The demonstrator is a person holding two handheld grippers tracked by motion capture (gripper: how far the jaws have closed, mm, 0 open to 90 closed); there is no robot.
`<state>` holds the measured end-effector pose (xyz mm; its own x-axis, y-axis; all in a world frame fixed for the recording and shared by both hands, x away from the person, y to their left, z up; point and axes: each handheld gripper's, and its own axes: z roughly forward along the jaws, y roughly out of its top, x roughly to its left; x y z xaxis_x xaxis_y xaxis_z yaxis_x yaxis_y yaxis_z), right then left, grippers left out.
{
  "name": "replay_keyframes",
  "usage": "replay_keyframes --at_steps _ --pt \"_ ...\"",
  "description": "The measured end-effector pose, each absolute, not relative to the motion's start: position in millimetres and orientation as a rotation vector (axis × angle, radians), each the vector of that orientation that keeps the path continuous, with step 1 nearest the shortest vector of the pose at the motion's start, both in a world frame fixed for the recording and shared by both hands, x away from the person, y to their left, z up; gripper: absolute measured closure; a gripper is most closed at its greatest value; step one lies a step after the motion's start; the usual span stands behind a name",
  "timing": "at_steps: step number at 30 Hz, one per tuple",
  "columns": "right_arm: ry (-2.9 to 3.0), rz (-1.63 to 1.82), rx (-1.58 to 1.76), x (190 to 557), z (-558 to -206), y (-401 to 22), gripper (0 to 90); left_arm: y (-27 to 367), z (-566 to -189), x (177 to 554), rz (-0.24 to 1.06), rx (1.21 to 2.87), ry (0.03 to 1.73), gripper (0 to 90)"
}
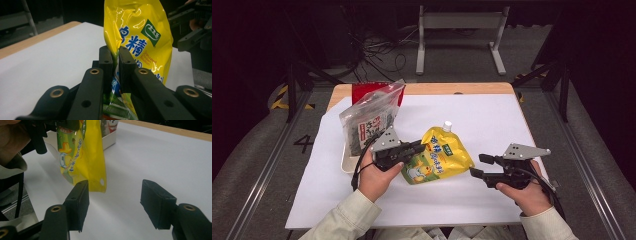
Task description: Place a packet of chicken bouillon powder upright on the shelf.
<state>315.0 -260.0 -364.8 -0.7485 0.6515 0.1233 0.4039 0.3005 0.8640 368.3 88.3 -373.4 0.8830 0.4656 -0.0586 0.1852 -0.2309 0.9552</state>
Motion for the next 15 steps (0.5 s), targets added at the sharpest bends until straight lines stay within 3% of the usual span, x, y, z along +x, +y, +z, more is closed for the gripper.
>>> replay_keyframes --at_steps 10,15 --pt "2.336 1.436 0.931 314 -370 -248 42.6 86 -372 363 0.301 1.761 0.479 83.6" --pt "2.343 1.440 0.895 313 -371 -241 49.4 83 -374 361 0.279 1.754 0.473 83.5"
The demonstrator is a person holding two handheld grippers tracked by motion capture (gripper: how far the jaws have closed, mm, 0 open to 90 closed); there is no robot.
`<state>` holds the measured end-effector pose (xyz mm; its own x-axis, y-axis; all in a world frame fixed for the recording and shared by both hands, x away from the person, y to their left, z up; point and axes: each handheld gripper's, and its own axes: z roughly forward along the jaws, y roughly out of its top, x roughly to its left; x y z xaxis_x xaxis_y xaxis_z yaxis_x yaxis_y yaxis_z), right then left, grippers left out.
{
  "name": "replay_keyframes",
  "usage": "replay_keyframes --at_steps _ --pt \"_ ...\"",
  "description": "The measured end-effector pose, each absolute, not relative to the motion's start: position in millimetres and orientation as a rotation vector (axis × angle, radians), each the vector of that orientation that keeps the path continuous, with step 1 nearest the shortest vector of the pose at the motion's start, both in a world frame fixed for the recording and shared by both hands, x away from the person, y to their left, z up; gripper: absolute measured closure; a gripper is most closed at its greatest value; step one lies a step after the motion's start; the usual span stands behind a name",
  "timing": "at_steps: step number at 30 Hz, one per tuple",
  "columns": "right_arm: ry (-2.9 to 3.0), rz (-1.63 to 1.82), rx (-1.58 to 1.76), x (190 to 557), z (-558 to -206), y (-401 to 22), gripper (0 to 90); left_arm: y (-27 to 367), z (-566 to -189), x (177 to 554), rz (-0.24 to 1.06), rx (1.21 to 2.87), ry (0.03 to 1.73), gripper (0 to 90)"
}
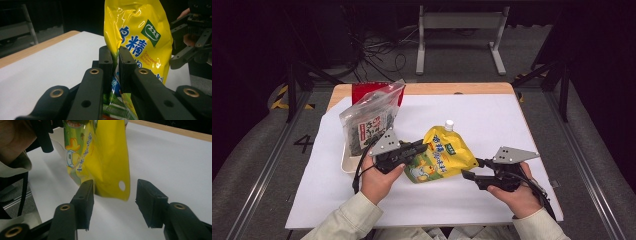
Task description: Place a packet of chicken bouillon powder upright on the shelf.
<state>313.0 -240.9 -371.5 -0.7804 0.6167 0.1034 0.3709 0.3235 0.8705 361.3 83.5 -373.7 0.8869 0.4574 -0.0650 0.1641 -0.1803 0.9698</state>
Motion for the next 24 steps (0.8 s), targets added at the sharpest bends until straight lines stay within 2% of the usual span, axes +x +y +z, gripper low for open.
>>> replay_keyframes --at_steps 5,10,13,18,24 --pt "2.357 1.467 0.883 312 -372 -238 56.7 82 -374 360 0.279 1.748 0.454 83.5" --pt "2.356 1.502 0.848 310 -370 -235 68.2 81 -375 359 0.283 1.742 0.439 83.4" --pt "2.349 1.516 0.823 308 -367 -236 81.1 81 -375 359 0.267 1.734 0.438 83.4" --pt "2.335 1.506 0.804 306 -364 -238 87.9 81 -375 359 0.254 1.732 0.434 82.9" --pt "2.281 1.497 0.788 302 -357 -239 89.3 80 -375 358 0.247 1.732 0.421 82.5"
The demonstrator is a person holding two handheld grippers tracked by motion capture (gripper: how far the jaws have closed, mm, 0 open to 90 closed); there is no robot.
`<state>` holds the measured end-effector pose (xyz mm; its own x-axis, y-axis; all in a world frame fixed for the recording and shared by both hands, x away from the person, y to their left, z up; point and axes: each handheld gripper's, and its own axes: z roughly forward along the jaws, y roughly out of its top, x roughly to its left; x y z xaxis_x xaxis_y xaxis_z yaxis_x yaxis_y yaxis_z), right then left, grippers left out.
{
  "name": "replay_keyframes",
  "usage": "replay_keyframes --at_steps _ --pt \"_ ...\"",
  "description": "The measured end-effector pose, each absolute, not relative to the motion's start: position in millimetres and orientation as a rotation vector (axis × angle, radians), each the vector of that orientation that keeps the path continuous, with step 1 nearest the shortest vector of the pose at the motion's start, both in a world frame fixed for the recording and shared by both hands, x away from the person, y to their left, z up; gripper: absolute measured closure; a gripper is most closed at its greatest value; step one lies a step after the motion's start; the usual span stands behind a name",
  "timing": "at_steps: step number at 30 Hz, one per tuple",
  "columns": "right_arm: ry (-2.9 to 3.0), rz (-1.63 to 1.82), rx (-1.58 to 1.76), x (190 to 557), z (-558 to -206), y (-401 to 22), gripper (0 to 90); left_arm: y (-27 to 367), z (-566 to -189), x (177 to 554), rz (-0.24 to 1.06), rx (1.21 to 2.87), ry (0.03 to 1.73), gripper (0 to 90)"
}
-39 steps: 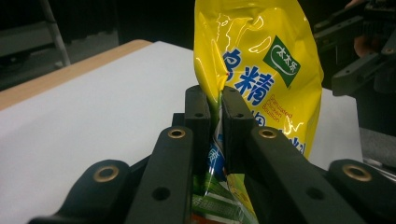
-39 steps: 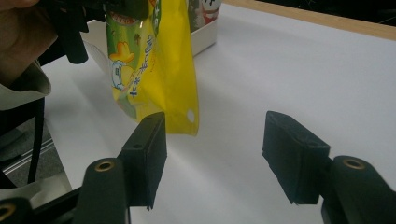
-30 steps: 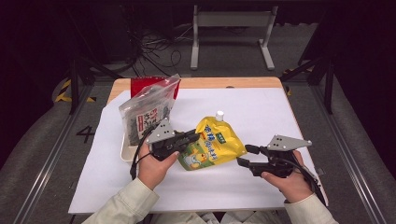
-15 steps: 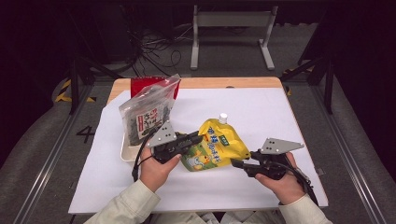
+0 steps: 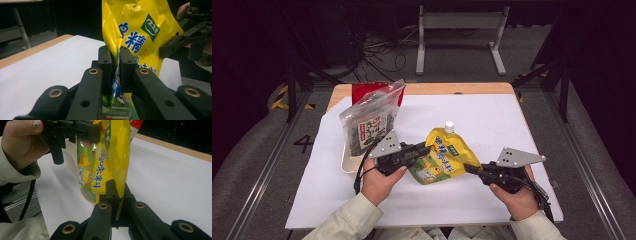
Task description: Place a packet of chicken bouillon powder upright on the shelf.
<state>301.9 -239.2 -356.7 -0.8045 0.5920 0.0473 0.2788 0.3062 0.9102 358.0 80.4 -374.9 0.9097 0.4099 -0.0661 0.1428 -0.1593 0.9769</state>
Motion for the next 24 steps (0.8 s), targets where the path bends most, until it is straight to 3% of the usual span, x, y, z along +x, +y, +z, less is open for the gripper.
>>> replay_keyframes --at_steps 11,20,24 --pt "2.242 1.503 0.770 297 -344 -243 89.5 81 -375 359 0.215 1.761 0.409 77.4" --pt "2.323 1.435 0.713 295 -330 -244 89.5 75 -379 359 0.229 1.839 0.406 40.4" --pt "2.358 1.375 0.687 295 -326 -244 89.4 72 -379 359 0.195 1.880 0.369 37.8"
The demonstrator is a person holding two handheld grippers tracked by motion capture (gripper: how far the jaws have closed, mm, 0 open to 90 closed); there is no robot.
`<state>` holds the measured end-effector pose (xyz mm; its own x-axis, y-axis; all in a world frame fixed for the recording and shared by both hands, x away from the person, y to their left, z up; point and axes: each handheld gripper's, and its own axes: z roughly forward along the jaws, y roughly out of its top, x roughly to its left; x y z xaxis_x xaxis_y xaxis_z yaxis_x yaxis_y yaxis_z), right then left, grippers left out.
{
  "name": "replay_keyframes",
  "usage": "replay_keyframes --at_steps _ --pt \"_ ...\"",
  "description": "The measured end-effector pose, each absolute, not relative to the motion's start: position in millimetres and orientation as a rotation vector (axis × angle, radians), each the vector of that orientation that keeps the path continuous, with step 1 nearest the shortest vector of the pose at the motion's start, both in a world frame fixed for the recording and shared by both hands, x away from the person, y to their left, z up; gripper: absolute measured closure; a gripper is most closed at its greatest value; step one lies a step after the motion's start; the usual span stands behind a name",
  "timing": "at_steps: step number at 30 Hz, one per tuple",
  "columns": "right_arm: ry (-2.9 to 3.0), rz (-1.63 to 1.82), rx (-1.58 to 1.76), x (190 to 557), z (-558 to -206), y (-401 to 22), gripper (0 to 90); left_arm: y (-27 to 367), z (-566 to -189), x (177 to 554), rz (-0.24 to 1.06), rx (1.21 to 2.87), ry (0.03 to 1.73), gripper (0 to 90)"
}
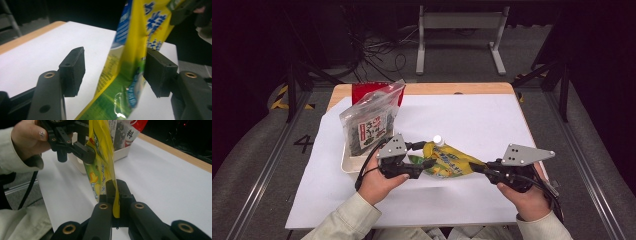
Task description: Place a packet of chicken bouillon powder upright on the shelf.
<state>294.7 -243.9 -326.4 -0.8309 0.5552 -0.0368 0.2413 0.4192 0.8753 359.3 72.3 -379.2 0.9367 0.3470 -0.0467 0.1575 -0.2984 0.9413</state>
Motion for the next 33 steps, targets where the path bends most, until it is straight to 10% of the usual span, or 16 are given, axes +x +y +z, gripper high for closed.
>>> replay_keyframes --at_steps 25,33 --pt "2.414 1.364 0.632 296 -326 -239 88.2 63 -375 351 0.067 2.036 0.244 85.4" --pt "2.308 1.487 0.638 295 -324 -242 66.7 73 -370 352 0.044 1.985 0.296 86.4"
